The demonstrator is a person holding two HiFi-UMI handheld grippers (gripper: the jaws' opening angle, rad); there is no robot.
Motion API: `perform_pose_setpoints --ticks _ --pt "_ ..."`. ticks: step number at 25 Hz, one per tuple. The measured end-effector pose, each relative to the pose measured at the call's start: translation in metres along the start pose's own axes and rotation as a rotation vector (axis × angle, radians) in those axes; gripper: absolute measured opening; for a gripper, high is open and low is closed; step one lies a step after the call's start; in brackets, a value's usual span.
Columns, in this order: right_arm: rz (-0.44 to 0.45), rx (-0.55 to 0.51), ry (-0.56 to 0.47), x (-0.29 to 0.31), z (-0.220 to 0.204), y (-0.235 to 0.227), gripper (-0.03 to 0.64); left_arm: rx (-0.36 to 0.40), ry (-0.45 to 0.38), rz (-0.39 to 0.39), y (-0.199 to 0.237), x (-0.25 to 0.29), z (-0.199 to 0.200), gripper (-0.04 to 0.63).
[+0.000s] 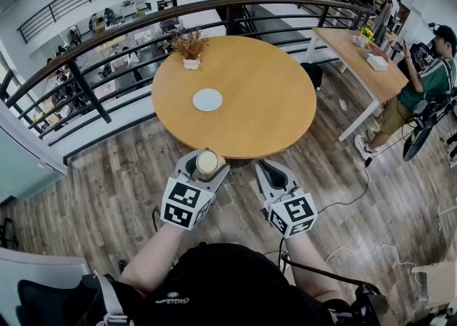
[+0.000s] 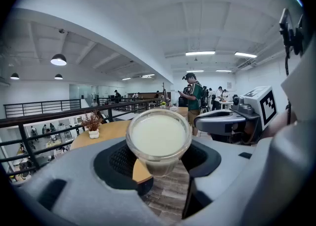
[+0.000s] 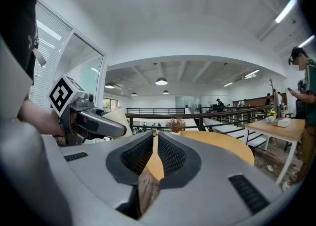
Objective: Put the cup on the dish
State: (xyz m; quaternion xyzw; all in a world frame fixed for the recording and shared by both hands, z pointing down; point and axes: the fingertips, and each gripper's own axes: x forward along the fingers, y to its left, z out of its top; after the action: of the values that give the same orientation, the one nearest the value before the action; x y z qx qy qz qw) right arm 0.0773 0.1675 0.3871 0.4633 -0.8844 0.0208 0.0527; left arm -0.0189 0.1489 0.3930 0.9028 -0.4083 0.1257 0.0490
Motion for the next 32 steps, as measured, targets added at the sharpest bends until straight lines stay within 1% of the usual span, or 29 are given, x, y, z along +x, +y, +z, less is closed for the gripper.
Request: perform_pose_setpoints --ticks 7,12,16,26,32 --pt "0.004 0.0 0.007 -0.001 -0.004 0.001 0.032 -0.004 0.005 0.001 -0.003 -0.001 -0.003 0.259" --pt "0.001 0.041 -0.025 -0.006 -0.002 -0.004 0.028 -0.007 0.007 0.004 -0.008 0.001 -0.007 0.259" --pt "0.013 0.04 -0.032 -0.009 -0.002 -0.006 0.028 -0.008 0.007 0.013 -0.012 0.003 -0.006 0.259" --pt "0.034 0.031 -0.051 -0.031 -0.006 -0.04 0.028 -0.006 0.008 0.043 -0.041 0.028 -0.001 0.259" --pt "0.031 0.025 -0.036 -0.052 -0.016 -0.06 0.028 -0.01 0.01 0.061 -0.057 0.043 0.001 0.259"
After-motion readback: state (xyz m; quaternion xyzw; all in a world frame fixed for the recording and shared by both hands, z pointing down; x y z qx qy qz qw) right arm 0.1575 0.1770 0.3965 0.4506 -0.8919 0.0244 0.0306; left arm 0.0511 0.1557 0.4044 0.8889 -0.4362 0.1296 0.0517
